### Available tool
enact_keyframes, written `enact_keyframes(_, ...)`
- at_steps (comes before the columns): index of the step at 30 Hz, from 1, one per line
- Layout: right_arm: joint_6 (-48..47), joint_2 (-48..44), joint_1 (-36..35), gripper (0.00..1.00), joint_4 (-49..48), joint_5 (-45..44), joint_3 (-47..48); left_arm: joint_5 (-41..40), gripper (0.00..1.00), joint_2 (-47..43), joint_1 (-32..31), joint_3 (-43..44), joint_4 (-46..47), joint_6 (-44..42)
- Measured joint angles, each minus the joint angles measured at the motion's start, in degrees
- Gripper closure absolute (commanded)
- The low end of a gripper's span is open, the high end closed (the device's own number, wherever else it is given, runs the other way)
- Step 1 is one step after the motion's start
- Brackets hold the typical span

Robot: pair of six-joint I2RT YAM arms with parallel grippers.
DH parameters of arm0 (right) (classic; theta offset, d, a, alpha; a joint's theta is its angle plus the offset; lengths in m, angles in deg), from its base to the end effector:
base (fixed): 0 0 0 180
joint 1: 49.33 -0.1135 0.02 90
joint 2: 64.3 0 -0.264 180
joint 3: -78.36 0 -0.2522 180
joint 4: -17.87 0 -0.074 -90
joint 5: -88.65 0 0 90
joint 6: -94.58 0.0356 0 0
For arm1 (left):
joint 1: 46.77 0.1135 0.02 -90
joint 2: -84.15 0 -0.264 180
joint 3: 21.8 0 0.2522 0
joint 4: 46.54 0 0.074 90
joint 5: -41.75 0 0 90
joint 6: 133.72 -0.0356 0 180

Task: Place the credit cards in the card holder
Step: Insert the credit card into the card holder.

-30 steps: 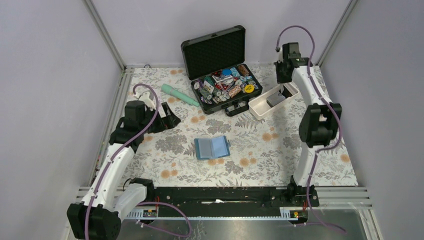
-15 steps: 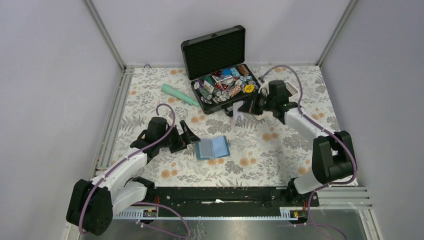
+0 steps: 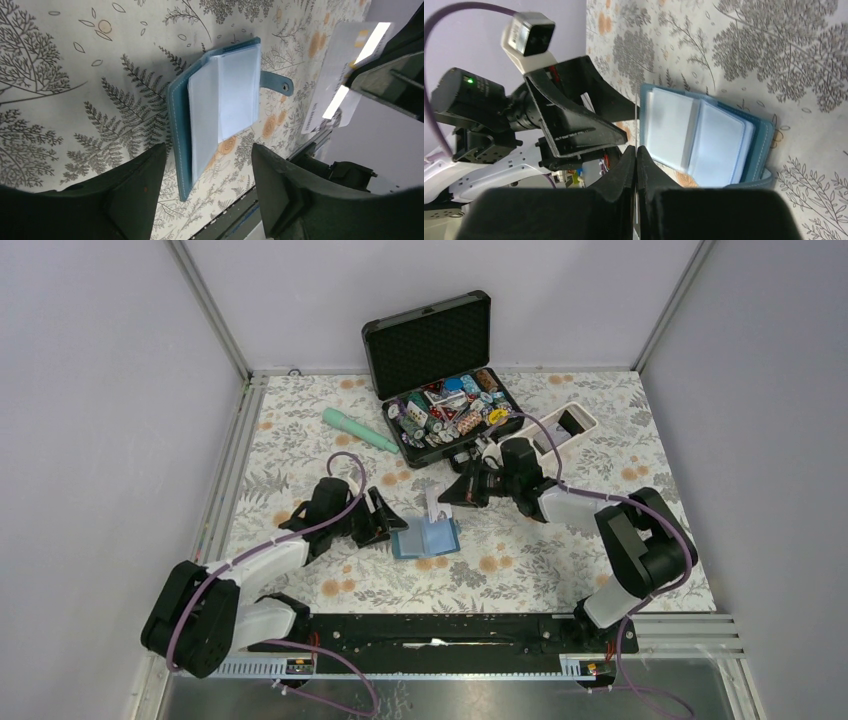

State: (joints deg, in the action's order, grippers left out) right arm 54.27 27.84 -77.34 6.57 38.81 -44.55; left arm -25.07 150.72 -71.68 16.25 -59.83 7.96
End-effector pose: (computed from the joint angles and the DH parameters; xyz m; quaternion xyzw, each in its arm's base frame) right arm 0.2796 0.1748 0.1917 -0.0363 0.8078 0.5459 0.2193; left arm 0.1902 -0.1038 0.1642 -0.1272 0.8890 -0.3918 0.2002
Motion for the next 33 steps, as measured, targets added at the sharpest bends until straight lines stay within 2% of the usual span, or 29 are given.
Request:
enact_keyframes(14,-0.6,3.7,-3.0,1.0,-1.0,-1.6,-3.1,0.2,0.61,5.0,-0.2,-1.5,4.5,0.5)
enact_keyframes(22,-1.1,6.0,-4.3,1.0,-1.2,-3.2,-4.0,0.2,0.66,6.8,-0.2,-1.6,5.8,0.6)
enact_keyframes(27,-1.2,6.6,-4.9,1.0,-1.4,-4.2,-5.0,0.3,0.74,7.8,-0.2,-1.6,7.1,0.7)
enact_keyframes(33,-1.2,6.6,-5.4,1.0,-2.8,-5.1,-6.4,0.7,0.89,9.1,-0.2,-2.1,8.2,0.7)
